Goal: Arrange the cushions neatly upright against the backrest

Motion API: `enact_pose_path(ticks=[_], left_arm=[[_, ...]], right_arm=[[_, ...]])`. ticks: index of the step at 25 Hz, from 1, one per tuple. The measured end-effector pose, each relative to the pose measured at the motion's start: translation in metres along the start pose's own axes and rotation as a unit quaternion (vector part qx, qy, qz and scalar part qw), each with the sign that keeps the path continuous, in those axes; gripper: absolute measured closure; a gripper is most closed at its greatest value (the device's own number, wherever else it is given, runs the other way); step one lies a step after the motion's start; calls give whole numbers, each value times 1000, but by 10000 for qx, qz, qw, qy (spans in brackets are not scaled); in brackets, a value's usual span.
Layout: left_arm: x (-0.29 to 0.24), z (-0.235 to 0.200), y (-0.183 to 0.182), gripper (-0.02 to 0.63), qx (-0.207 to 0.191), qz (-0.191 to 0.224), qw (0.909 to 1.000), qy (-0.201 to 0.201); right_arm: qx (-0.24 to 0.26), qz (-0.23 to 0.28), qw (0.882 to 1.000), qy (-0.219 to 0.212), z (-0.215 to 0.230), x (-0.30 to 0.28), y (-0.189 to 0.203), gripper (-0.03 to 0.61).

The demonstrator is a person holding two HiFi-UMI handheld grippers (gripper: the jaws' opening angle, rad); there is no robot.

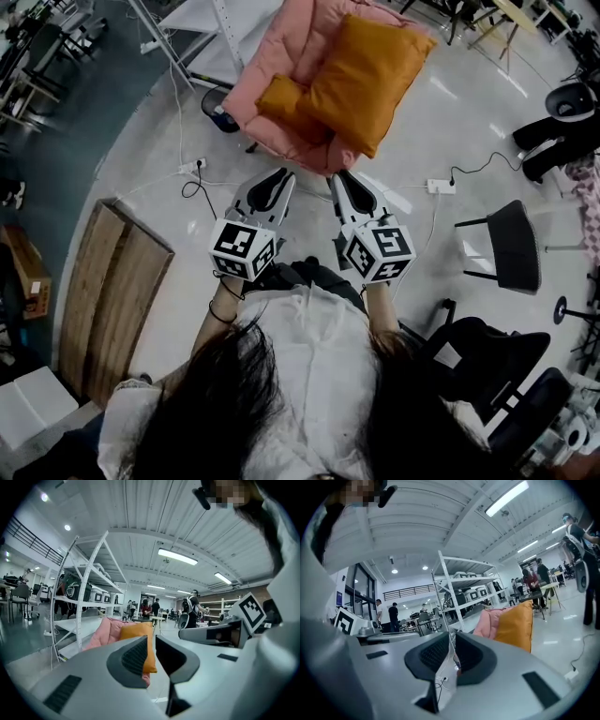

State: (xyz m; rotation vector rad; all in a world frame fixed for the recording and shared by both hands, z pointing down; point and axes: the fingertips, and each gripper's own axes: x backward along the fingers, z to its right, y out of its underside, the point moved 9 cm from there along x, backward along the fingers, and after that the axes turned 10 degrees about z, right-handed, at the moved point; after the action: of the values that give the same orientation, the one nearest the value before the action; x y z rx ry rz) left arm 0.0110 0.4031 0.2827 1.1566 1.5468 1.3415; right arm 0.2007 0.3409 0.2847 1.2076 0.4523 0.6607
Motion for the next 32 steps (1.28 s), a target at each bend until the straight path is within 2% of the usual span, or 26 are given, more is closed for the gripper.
enact_pose_path(ticks=[8,16,23,32], left_arm=[[-9,4,8,548,110,3,9996,-249],[-17,-22,8,548,43,-122,9987,-485],[-60,-56,9,548,-14,-205,9996,-214],[-125,-142,-6,548,-35,-285,9995,160]], right_arm=[[-134,-139,9996,-202,21,-7,7,522],[-261,-219,9991,-258,30,-35,13,522],[-216,-275,9993,-105,47,-82,15,522],[-177,-357,9991,143,57,-178,13,522]])
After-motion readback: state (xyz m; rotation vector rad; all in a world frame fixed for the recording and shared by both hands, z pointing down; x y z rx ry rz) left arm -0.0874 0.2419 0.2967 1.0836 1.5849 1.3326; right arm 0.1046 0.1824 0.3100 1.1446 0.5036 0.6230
